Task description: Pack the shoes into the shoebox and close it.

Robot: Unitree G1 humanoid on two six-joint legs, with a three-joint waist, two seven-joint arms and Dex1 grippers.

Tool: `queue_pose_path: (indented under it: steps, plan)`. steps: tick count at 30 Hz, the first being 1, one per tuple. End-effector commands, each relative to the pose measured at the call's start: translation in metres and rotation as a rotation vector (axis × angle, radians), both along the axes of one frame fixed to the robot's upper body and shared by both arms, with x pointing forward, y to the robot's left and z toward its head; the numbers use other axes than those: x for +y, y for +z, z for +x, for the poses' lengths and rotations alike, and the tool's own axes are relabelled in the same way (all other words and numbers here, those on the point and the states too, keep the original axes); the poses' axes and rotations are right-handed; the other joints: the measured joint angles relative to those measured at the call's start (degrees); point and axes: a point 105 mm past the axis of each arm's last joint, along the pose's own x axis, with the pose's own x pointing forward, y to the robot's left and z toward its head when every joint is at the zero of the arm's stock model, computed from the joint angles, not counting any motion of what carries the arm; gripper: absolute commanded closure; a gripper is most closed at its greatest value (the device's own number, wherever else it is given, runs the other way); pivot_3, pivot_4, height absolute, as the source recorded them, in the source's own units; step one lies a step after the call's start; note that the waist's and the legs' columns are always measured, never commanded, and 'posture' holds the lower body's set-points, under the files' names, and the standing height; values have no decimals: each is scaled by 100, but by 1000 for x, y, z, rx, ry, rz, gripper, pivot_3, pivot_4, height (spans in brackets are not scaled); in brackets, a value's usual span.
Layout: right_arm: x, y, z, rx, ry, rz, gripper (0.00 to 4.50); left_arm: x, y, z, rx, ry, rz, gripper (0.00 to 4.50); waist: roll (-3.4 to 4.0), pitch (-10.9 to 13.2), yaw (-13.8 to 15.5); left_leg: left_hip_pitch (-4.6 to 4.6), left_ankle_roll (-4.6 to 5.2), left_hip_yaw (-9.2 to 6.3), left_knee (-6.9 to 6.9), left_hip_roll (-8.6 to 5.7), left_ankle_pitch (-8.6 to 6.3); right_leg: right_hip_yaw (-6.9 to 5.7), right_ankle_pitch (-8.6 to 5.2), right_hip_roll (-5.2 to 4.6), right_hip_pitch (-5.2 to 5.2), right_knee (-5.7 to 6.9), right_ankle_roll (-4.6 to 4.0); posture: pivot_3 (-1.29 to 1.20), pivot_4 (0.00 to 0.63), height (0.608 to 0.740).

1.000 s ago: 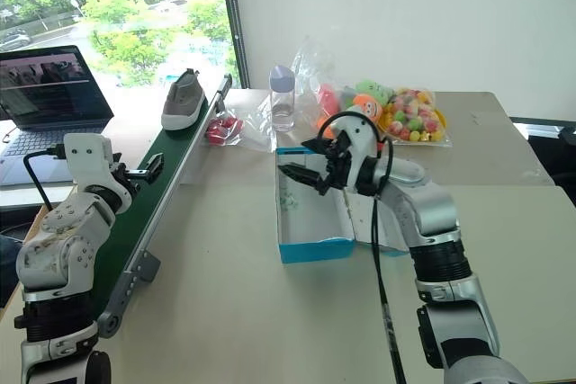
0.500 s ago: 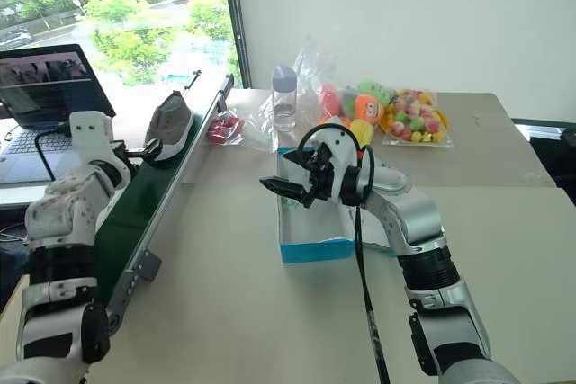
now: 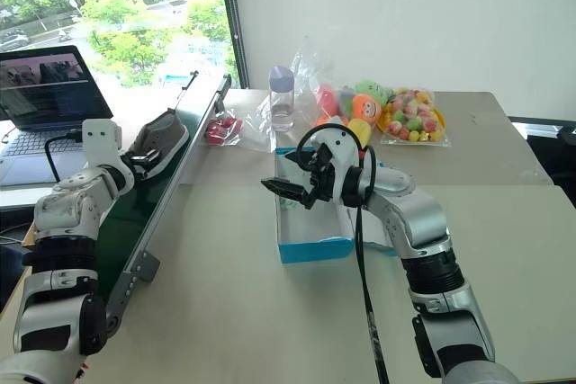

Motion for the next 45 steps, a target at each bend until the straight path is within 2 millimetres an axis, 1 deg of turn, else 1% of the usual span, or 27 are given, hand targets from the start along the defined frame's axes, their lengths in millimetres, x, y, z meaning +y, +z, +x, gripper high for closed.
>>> queue_pose_path:
  steps: [1, 7, 10, 14, 16, 18, 20, 25, 29, 34, 36, 39, 42, 43, 45]
  plan:
    - [-2, 10, 1, -48, -3, 0, 0, -9, -8, -6, 26, -29, -40, 2624, 0, 0, 27, 0, -2, -1, 0, -1, 0, -2, 0, -4, 1, 0, 0, 0, 150, 740]
    - [-3, 7, 3, -52, -6, -12, 0, -10, -10, -10, 31, -18, -63, 4463, 0, 0, 80, 0, -3, -8, 1, -8, -3, -15, 0, -24, 6, -1, 0, 0, 150, 740]
    - [-3, 7, 3, -53, -6, -15, 0, -12, -11, -12, 33, -20, -73, 4463, 0, 0, 79, 0, -3, -11, 0, -10, -2, -19, 0, -26, 7, -1, 0, 0, 150, 740]
    - [-4, 4, 3, -52, -10, -17, 0, -16, 6, -10, -39, -15, -107, 4463, 0, 0, 91, 0, -5, -16, 1, -11, -1, -25, 0, -26, 10, -1, 0, 0, 150, 740]
    - [-4, 4, 3, -51, -12, -16, 0, -18, 10, -10, -55, -16, -111, 4463, -1, 0, 98, -1, -5, -18, 1, -14, -1, -28, 0, -28, 12, -1, 0, 0, 150, 740]
    - [-4, 3, 3, -51, -14, -16, 0, -19, 22, -10, -95, -7, -127, 4463, -1, 0, 95, -3, -5, -20, 1, -15, -1, -32, 0, -29, 11, -3, 0, 0, 150, 740]
    - [-4, 2, 3, -50, -17, -17, 0, -24, 39, -9, -143, -13, -153, 4463, -2, 0, 93, -5, -5, -22, 1, -14, -1, -34, 0, -28, 10, -3, 0, 0, 150, 740]
    - [-4, 2, 3, -51, -19, -15, 0, -28, 64, -10, -222, -13, -187, 4463, -6, 3, 55, -8, -5, -24, 1, -13, 0, -40, 0, -25, 10, -4, 1, 0, 150, 740]
    - [-3, 1, 3, -50, -21, -17, 0, -27, 71, -10, -242, 3, -180, 4463, -7, 3, 20, -8, -7, -23, 1, -9, 2, -40, 0, -16, 10, -4, 1, 0, 150, 740]
    - [-3, 2, 3, -52, -22, -17, 0, -22, 68, -11, -229, 24, -172, 4463, -7, 3, 14, -7, -9, -23, 1, -7, 5, -40, 0, -6, 10, -4, 1, 0, 150, 740]
    - [-3, 3, 3, -49, -24, -8, 0, -25, 67, -10, -226, 16, -176, 4463, -7, 3, 14, -7, -9, -23, 1, -7, 4, -40, 0, -6, 10, -4, 1, 0, 150, 740]
    - [-2, 15, 6, 50, -47, 155, 0, -40, 72, -9, -234, -38, -196, 4463, -8, 4, 14, -8, -10, -23, 1, -7, 5, -40, 0, -6, 10, -4, 1, 0, 150, 740]
    - [-4, 32, 12, 212, -71, 403, 0, -57, 78, -9, -242, -90, -228, 4463, -9, 4, 13, -8, -25, -25, 1, -4, 14, -39, 0, -4, 10, -3, 0, 0, 150, 740]
    - [-5, 35, 15, 266, -80, 476, 0, -64, 80, -8, -244, -107, -241, 4463, -9, 4, 12, -8, -27, -25, 1, -4, 15, -38, 1, -5, 10, -3, -1, 0, 150, 740]
    - [-4, 39, 17, 344, -83, 568, 0, -77, 83, -7, -250, -135, -266, 4463, -8, 4, 28, -8, -25, -27, 0, -4, 13, -38, 2, -7, 10, -1, -2, 0, 150, 740]
